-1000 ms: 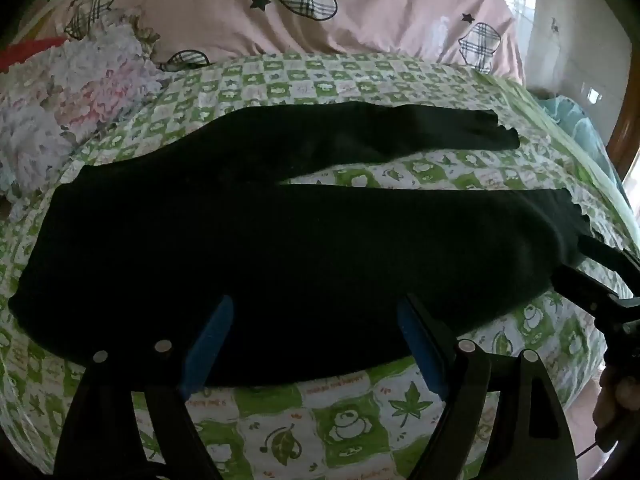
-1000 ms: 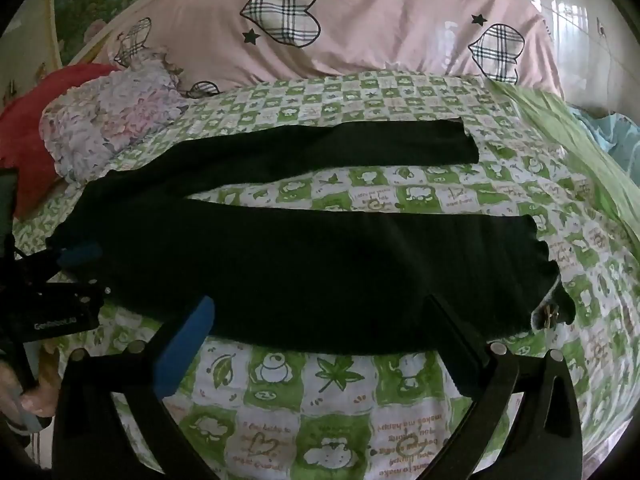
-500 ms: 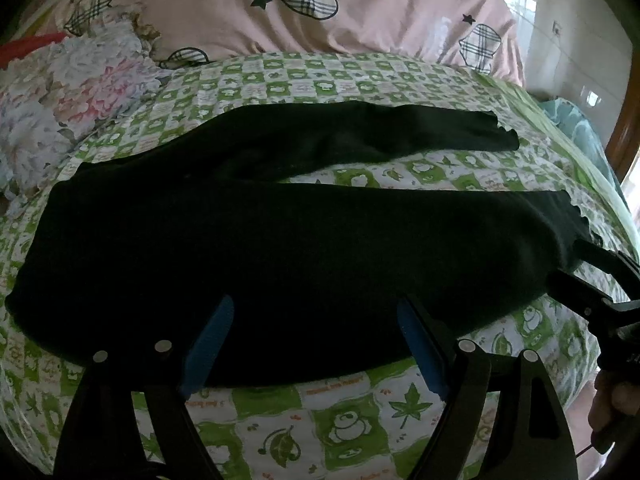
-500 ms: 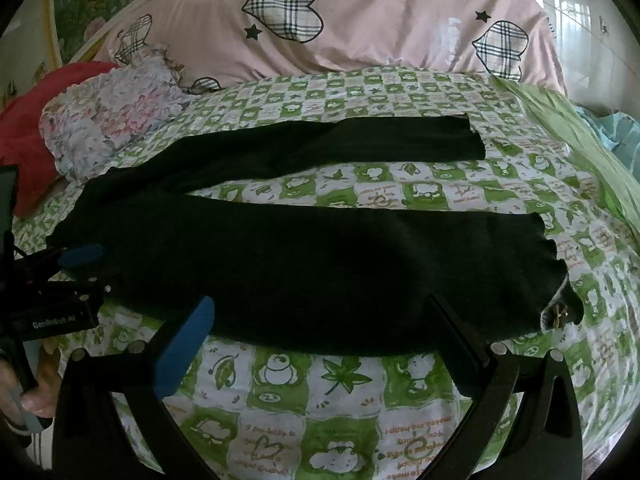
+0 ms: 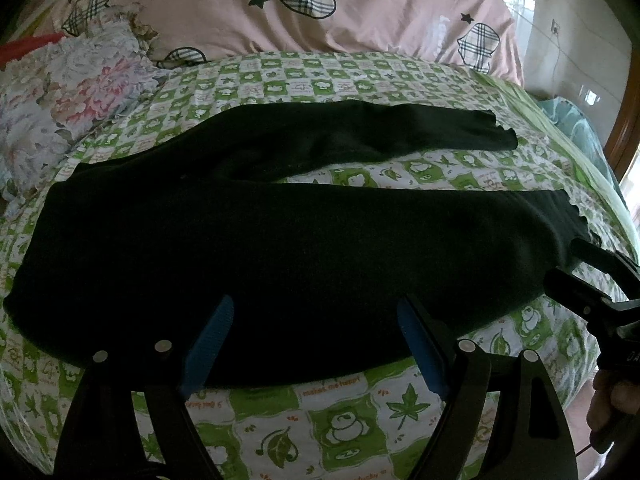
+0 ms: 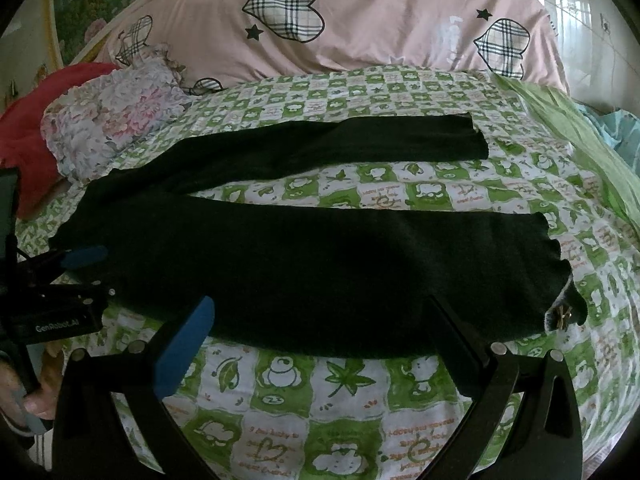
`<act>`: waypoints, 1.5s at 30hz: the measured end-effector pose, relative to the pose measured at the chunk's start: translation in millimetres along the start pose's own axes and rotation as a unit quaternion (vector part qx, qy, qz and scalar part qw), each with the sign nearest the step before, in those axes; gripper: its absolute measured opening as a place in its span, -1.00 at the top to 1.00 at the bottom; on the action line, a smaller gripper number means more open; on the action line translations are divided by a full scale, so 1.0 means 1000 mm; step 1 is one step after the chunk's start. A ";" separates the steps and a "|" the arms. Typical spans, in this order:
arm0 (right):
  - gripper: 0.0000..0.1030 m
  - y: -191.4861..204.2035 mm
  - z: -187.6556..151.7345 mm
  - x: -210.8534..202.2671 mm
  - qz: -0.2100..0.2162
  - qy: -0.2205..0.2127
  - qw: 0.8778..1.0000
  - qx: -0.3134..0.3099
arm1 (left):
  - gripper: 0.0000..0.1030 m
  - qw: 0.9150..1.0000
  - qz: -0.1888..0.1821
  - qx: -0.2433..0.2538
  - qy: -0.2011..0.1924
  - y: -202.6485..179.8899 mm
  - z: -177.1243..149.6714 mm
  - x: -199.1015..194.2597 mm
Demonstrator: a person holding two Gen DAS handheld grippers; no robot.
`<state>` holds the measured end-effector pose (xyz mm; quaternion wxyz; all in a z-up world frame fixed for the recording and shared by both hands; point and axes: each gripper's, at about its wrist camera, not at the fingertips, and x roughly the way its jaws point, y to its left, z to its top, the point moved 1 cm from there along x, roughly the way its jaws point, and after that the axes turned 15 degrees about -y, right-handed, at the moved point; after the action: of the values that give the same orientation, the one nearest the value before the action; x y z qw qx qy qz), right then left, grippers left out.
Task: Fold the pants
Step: 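Position both grippers at the black pants' waistband edge, ready to grasp, then grasp the waistband with the left gripper while the right gripper grasps the waistband too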
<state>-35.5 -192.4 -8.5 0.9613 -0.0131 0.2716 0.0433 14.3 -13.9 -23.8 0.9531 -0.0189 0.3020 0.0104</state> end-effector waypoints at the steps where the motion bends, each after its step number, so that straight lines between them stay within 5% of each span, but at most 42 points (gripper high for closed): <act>1: -1.00 0.001 0.000 0.001 0.001 0.000 1.000 0.000 | -0.64 1.000 0.000 0.000 0.000 0.000 0.000 0.000; 45: -1.00 -0.010 0.013 -0.004 0.033 -0.003 0.999 0.035 | -0.64 1.000 -0.021 0.020 0.005 -0.001 0.022 0.004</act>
<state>-30.8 -202.2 4.9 0.9601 0.0298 0.2705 0.0652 30.5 -13.5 -8.6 0.9516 -0.0058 0.3068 -0.0156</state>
